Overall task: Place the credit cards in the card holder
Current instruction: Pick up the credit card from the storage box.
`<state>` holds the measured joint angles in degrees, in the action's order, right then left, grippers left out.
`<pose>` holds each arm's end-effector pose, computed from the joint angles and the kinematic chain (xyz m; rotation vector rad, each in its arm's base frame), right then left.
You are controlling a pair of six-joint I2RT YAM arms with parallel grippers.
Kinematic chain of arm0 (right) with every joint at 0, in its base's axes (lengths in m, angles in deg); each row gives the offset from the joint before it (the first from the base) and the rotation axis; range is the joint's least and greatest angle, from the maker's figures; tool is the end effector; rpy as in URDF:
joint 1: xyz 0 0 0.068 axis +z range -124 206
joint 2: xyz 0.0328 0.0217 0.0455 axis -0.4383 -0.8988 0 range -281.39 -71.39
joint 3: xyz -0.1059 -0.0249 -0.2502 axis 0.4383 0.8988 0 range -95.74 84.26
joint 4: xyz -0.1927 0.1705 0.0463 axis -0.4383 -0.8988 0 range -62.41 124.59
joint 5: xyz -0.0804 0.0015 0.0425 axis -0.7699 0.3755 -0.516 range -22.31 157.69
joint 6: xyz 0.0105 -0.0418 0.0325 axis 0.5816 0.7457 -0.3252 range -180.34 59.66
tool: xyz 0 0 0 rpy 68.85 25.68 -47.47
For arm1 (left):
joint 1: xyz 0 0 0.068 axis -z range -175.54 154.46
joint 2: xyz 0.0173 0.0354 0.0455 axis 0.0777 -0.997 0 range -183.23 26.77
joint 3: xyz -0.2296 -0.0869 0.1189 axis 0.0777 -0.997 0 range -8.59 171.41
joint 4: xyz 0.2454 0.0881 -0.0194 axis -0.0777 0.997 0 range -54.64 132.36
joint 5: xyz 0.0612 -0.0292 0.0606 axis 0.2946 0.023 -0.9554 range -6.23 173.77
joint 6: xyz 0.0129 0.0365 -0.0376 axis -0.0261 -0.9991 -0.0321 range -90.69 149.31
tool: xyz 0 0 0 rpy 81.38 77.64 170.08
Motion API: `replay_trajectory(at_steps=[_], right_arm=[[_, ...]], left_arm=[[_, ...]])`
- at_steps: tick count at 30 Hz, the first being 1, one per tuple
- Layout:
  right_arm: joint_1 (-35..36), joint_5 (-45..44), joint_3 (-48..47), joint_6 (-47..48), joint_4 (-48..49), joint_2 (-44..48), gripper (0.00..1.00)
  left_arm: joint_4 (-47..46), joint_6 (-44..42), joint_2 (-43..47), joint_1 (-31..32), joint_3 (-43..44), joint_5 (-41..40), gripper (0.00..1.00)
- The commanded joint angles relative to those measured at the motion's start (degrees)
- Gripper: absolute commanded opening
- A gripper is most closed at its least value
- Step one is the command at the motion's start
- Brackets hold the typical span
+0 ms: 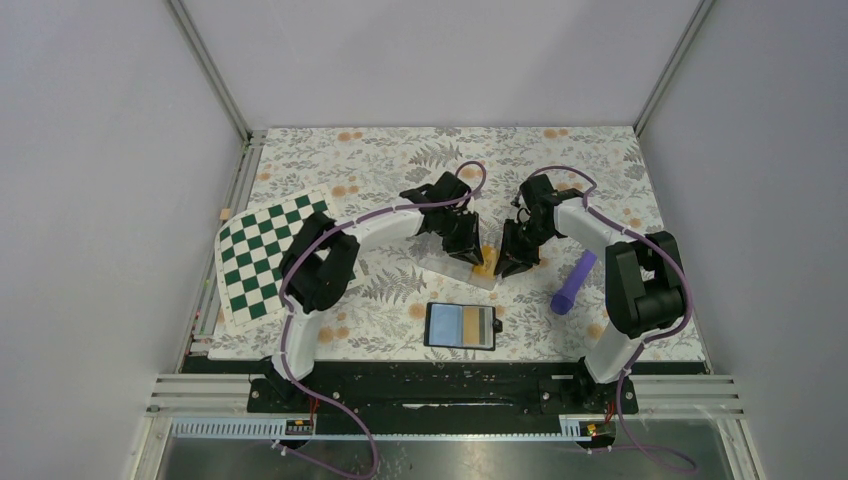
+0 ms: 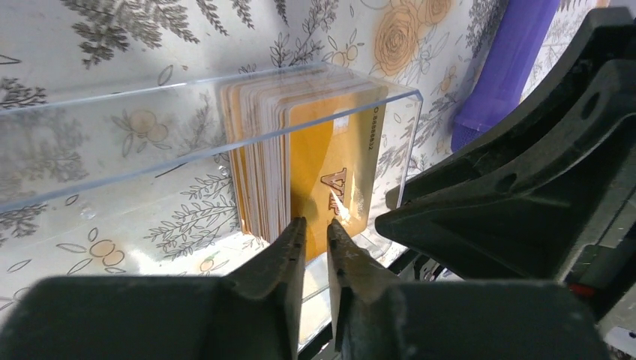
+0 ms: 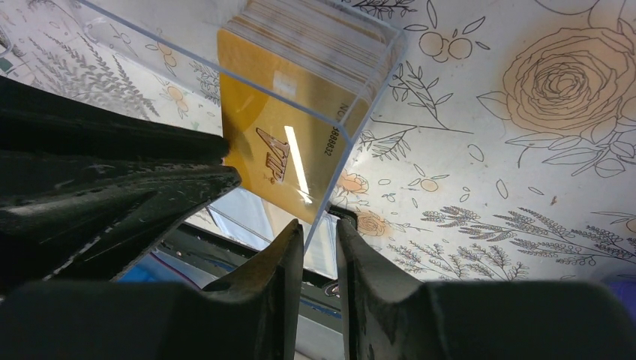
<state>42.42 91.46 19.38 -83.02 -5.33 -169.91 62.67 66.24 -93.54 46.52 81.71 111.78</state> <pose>0.3091 0.1061 0.1866 0.0706 2.9257 0.7215 0.3246 -0.3154 0.1821 0.3317 2.8012 -1.0661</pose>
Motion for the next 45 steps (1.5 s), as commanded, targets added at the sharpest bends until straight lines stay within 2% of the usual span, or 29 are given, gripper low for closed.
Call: replay_trajectory(at_steps=[1, 7, 21, 33, 45], right_arm=[[-0.3, 2.0, -1.9, 1.4, -0.5, 0.0, 0.29], [-0.3, 2.1, -1.8, 1.4, -0.6, -0.2, 0.29], [-0.3, 2.3, -1.9, 1.9, -0.8, -0.5, 0.29], [-0.3, 2.4, -1.9, 2.1, -1.2, -0.7, 0.29], [-0.3, 2.3, -1.7, 2.3, -1.5, -0.3, 0.29]], left_arm=[[-0.4, -1.4, 5.2, 0.0, 2.0, -6.1, 0.2], [4.4, -2.0, 2.8, 0.0, 4.2, -8.4, 0.21], [4.6, -1.2, -0.7, 1.0, 5.7, -5.3, 0.15], [4.6, -1.3, -0.1, 2.0, 6.1, -6.0, 0.0], [8.3, -3.5, 0.8, 3.3, 9.4, -10.0, 0.0]])
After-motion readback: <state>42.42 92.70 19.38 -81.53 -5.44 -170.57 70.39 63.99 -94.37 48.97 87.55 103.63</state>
